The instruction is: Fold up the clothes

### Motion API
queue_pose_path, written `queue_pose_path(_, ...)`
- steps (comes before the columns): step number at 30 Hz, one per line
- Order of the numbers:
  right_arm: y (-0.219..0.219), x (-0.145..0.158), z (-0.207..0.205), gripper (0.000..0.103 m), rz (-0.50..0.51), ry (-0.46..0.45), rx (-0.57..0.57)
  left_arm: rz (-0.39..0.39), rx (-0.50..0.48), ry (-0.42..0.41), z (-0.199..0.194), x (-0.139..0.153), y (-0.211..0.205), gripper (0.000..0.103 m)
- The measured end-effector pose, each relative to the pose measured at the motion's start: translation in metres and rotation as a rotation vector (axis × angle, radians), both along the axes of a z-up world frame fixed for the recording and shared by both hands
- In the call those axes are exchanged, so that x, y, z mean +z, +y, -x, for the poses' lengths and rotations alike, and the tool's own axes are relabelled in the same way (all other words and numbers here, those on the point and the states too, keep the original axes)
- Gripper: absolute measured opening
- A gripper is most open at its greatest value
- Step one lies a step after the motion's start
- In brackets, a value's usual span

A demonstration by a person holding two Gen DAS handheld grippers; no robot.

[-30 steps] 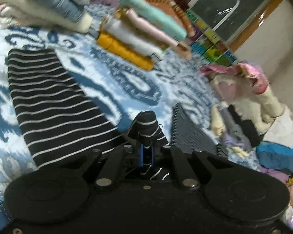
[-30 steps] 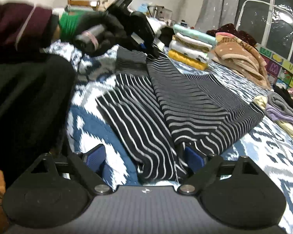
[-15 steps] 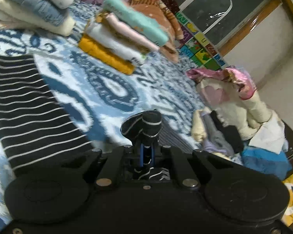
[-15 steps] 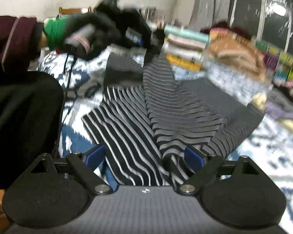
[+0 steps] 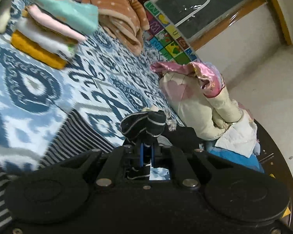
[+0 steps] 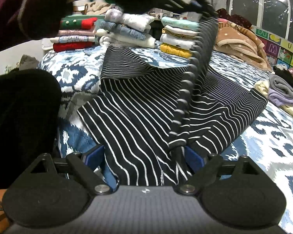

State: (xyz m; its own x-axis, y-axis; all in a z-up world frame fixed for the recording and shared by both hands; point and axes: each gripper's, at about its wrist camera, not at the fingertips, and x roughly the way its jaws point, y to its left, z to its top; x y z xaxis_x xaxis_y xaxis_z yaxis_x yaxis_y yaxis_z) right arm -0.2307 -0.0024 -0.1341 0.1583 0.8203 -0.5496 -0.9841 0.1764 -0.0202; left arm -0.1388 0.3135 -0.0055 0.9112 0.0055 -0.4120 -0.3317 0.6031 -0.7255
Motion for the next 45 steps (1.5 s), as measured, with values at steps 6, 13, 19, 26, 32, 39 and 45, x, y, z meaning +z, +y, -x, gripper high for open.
queue_pose_path(6, -0.002, -0.002, -0.001, 0.088, 0.01, 0.028, 0.013, -0.111, -0.06, 0.108, -0.063, -0.01, -0.042, 0.004)
queue_pose_path(13, -0.007, -0.001, 0.0, 0.088, 0.003, 0.024, 0.01, -0.271, -0.11, 0.285, -0.116, -0.052, -0.076, 0.004)
queue_pose_path(19, -0.004, -0.003, 0.004, 0.091, 0.013, 0.013, 0.016, -0.38, -0.187, 0.337, -0.138, -0.07, -0.088, 0.026)
queue_pose_path(26, -0.015, 0.0, -0.003, 0.091, -0.012, 0.056, -0.02, -0.311, -0.138, 0.225, -0.093, -0.068, -0.037, 0.03)
queue_pose_path(32, -0.015, -0.001, -0.003, 0.091, -0.012, 0.057, -0.023, -0.141, -0.231, 0.081, -0.085, -0.075, -0.024, 0.042)
queue_pose_path(39, -0.014, -0.002, -0.003, 0.091, -0.012, 0.059, -0.024, -0.145, -0.271, 0.023, -0.091, -0.073, -0.033, 0.046)
queue_pose_path(45, -0.015, -0.002, -0.004, 0.091, -0.014, 0.063, -0.022, -0.393, -0.292, 0.255, -0.119, -0.096, -0.056, 0.035)
